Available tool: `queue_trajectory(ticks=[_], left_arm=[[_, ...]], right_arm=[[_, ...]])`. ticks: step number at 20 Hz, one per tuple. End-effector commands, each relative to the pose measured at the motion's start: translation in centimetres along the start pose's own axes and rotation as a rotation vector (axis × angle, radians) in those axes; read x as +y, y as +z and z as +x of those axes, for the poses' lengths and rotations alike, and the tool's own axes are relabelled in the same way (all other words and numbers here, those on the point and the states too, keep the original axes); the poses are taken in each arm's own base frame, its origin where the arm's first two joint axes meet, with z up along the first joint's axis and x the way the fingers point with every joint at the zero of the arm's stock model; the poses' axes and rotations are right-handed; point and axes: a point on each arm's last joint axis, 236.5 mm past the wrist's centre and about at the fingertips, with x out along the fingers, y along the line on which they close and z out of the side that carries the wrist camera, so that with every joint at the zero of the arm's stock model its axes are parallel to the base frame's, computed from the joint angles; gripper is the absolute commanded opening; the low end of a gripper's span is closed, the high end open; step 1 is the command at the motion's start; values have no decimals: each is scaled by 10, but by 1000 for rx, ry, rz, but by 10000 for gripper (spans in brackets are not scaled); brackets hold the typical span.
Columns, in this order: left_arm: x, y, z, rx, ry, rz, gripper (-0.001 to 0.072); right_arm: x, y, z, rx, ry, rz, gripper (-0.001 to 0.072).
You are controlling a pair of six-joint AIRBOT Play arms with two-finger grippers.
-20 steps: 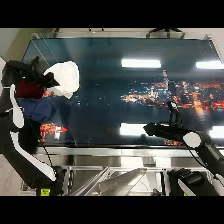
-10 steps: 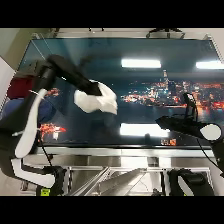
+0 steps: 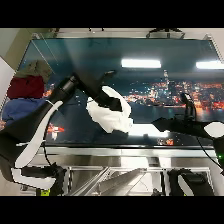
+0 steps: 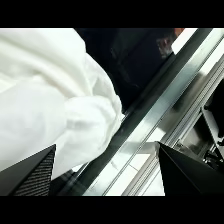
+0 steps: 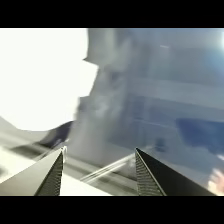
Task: Fold the shirts.
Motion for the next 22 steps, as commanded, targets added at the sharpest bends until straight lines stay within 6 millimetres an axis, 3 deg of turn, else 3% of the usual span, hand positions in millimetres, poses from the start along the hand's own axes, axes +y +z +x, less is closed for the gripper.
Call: queue_trajectory(ticks=[1,4,6,10,13,17,19,20,21,22], left_arm=[[36,-12,-39,35,58,-78,688],[99,-50,-61,61,167,-211,688],[138,-75,-65,30,194,-332,688],[191,-116,-55,-12,182,-474,688],[180,-103,-27,-98,4,-465,687],[170,-93,13,-72,-31,-405,687],[160,-78,28,-53,-22,-344,687],[155,-68,32,-53,-15,-309,686],[148,-58,35,-52,-11,-271,684],[141,-49,36,-53,-10,-235,550]], right_arm=[[38,-5,21,38,150,-102,502],[47,-22,68,122,153,-168,502],[55,-39,100,187,175,-123,502],[23,-57,142,267,104,-35,502],[13,-52,159,289,91,1,502],[31,-24,176,240,171,-14,500],[36,-10,178,218,180,-27,495],[39,-6,177,209,185,-35,421],[43,-4,176,212,199,-55,253],[47,-6,174,224,217,-81,145]])
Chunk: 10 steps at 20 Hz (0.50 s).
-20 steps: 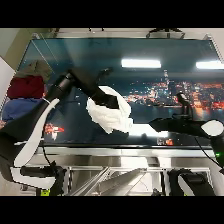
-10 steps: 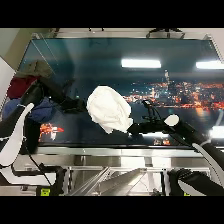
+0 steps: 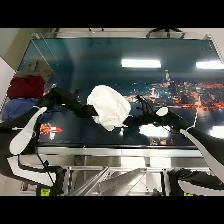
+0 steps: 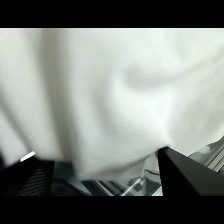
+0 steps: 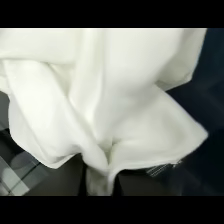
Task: Fold the shirts.
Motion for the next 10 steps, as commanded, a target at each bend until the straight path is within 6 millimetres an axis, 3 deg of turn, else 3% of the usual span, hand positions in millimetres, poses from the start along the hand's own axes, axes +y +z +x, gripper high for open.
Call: queue_trajectory(ticks=[1,2,3,7,10], left_arm=[[-30,23,13,-6,4,125,334],[-37,29,9,-11,10,156,70],[-42,35,5,-21,16,183,16],[-67,40,-17,-7,-11,234,16],[-104,33,-53,-18,-35,298,16]], right_arm=[[15,3,0,20,51,-60,50],[17,1,-1,27,60,-74,25],[18,1,-2,29,65,-85,25],[35,8,-28,6,108,-111,25],[78,24,-85,-61,192,-213,25]])
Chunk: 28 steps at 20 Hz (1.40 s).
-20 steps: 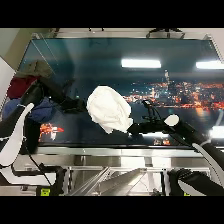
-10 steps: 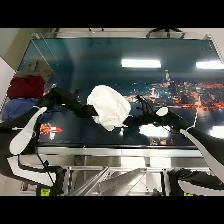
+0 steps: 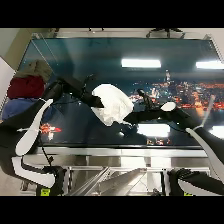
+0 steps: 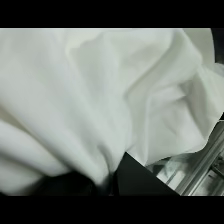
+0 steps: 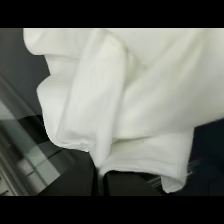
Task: Fold the shirts.
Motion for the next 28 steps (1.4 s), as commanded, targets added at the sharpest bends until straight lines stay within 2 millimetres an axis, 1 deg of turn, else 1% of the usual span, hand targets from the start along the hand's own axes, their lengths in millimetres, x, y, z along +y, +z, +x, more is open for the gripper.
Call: queue_trajectory(ticks=[1,2,3,4,5,6,7,8,9,10,11,12,13,14,15,16,17,19,21,22,24,25,26,28], left_arm=[[-49,6,-46,-33,-16,92,15],[-71,12,-71,-82,-4,130,15],[-95,16,-98,-136,7,163,16],[-123,18,-128,-198,18,199,16],[-155,15,-154,-250,19,250,16],[-191,9,-180,-305,12,321,16],[-224,-1,-203,-355,18,390,16],[-259,-12,-228,-418,19,459,15],[-288,-24,-250,-479,21,518,16],[-313,-36,-271,-545,23,572,16],[-323,-43,-287,-602,50,579,16],[-320,-48,-296,-635,100,557,16],[-311,-50,-296,-639,138,523,16],[-299,-51,-287,-620,156,484,16],[-288,-51,-271,-585,149,452,16],[-276,-48,-249,-539,133,416,16],[-258,-44,-221,-485,121,370,16],[-216,-42,-159,-351,114,271,16],[-165,-47,-98,-198,124,153,16],[-143,-49,-73,-136,131,121,16],[-104,-54,-28,-31,141,60,16],[-85,-58,-6,22,147,39,16],[-69,-62,12,73,149,17,16],[-42,-69,43,164,146,-15,16]], right_arm=[[58,29,-65,-98,79,-146,25],[79,45,-94,-169,69,-216,25],[101,60,-128,-248,37,-301,25],[128,72,-161,-320,2,-395,25],[156,78,-190,-382,-24,-476,25],[188,78,-217,-438,-38,-558,25],[223,74,-246,-504,-46,-653,25],[252,67,-271,-562,-61,-736,26],[271,60,-295,-617,-122,-813,26],[277,55,-316,-656,-206,-841,25],[275,51,-329,-677,-275,-833,26],[265,47,-333,-670,-326,-807,26],[251,41,-328,-621,-348,-757,26],[236,37,-315,-556,-346,-709,26],[219,35,-298,-483,-329,-664,26],[203,34,-280,-425,-305,-619,26],[182,33,-259,-366,-284,-567,26],[134,28,-220,-253,-271,-464,26],[87,15,-181,-137,-258,-362,26],[65,6,-163,-75,-249,-311,26],[26,-7,-131,18,-241,-220,26],[8,-11,-118,49,-243,-184,26],[-11,-14,-104,78,-246,-149,26],[-41,-22,-81,147,-243,-76,26]])
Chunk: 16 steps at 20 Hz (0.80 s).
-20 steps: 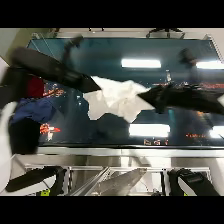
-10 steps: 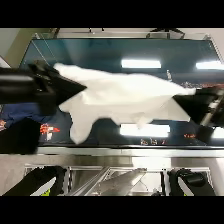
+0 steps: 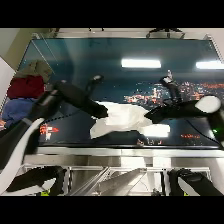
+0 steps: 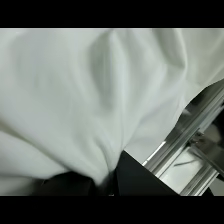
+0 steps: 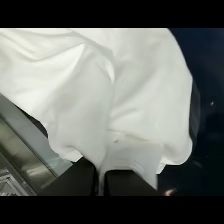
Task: Fold the shirts.
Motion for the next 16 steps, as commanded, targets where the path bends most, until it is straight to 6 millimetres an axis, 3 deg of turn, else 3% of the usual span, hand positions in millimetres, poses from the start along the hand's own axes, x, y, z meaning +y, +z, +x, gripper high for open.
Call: queue_trajectory(ticks=[1,3,6,7,8,9,10,13,16], left_arm=[[46,-15,66,167,0,-52,16],[66,-1,73,176,-3,-86,16],[93,28,43,148,-15,-129,20],[101,35,27,131,-17,-147,283],[107,40,13,116,-16,-180,712],[112,43,-3,107,-17,-197,698],[114,42,-17,104,-19,-204,698],[113,29,-47,72,-12,-230,698],[108,-23,-44,103,-14,-294,697]], right_arm=[[-42,-29,59,137,13,116,26],[-58,-38,79,177,13,129,26],[-70,-32,83,164,-7,128,29],[-72,-25,79,147,-15,122,36],[-75,-15,73,121,-24,120,179],[-79,-5,66,94,-37,136,404],[-84,4,58,67,-52,138,483],[-104,20,24,-27,-104,191,482],[-129,19,-10,-93,-149,258,482]])
